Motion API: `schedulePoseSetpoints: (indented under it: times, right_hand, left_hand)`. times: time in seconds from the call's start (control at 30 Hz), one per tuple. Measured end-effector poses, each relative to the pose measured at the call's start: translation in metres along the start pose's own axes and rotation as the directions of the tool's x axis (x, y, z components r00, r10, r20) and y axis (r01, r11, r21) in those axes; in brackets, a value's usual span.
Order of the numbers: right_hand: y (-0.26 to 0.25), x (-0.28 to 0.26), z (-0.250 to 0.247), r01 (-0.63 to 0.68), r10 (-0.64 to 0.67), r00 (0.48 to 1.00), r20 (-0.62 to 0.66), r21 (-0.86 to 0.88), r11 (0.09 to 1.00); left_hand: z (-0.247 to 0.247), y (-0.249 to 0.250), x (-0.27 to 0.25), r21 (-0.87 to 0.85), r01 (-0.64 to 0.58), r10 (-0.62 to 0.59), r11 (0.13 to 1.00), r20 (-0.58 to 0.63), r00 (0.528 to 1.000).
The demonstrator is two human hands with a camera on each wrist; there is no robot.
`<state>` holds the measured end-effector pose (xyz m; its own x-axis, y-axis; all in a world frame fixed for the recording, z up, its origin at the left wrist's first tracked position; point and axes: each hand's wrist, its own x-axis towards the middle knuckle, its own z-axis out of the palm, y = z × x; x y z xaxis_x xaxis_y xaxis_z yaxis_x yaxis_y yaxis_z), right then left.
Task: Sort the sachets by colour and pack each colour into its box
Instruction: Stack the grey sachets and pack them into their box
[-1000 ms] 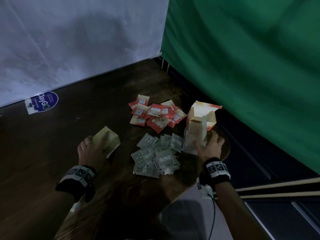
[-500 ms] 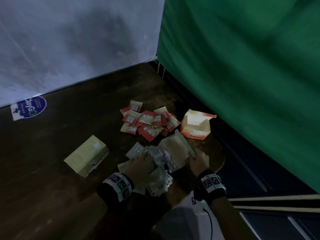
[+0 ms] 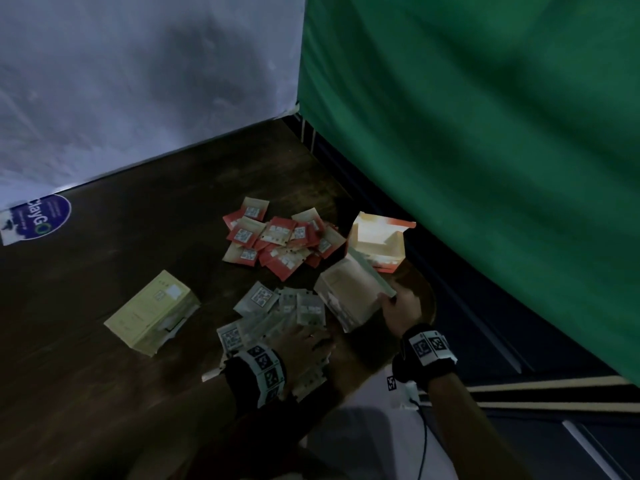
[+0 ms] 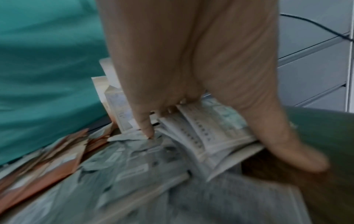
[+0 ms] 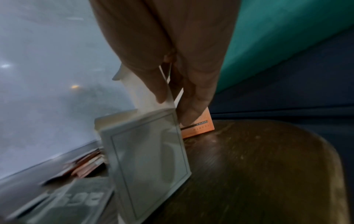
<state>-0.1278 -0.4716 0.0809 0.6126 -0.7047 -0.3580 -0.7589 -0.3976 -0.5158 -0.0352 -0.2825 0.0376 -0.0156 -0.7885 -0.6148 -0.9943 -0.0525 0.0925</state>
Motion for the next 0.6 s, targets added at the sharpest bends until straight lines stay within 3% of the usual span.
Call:
schedulePoseSetpoints:
  times: [0.13, 0.27, 0.33, 0.43, 0.5, 0.6]
  right_hand:
    - [-0.001, 0.009, -0.003, 0.056, -0.056, 0.998, 0.027, -0.015, 0.998]
    - [0.002, 0.016, -0.004, 0.062, -0.061, 0.994, 0.086, -0.01, 0.998]
    - [0.002, 0.012, -0.009, 0.088, -0.09, 0.995, 0.043, 0.037, 0.995]
    - [-0.001, -0.003, -0.022, 0.172, -0.164, 0.984, -0.074, 0.111, 0.979]
    - [-0.003, -0.013, -0.024, 0.277, -0.244, 0.948, -0.202, 0.156, 0.948]
    - [-0.016, -0.03, -0.02, 0.509, -0.418, 0.81, -0.411, 0.138, 0.85]
  left_hand:
    - [-0.008, 0.013, 0.002, -0.068, 0.122, -0.123, 0.99, -0.004, 0.992]
    - [-0.012, 0.016, 0.006, 0.006, 0.159, -0.159, 0.987, 0.029, 0.987]
    - [-0.006, 0.01, 0.006, 0.03, 0.173, -0.174, 0.984, 0.008, 0.985]
    - [-0.005, 0.003, -0.006, -0.223, 0.249, -0.276, 0.943, -0.099, 0.956]
    - [-0.01, -0.004, -0.018, -0.53, 0.244, -0.401, 0.812, -0.203, 0.894]
    - [-0.021, -0.016, -0.04, -0.928, -0.054, -0.495, 0.369, -0.245, 0.833]
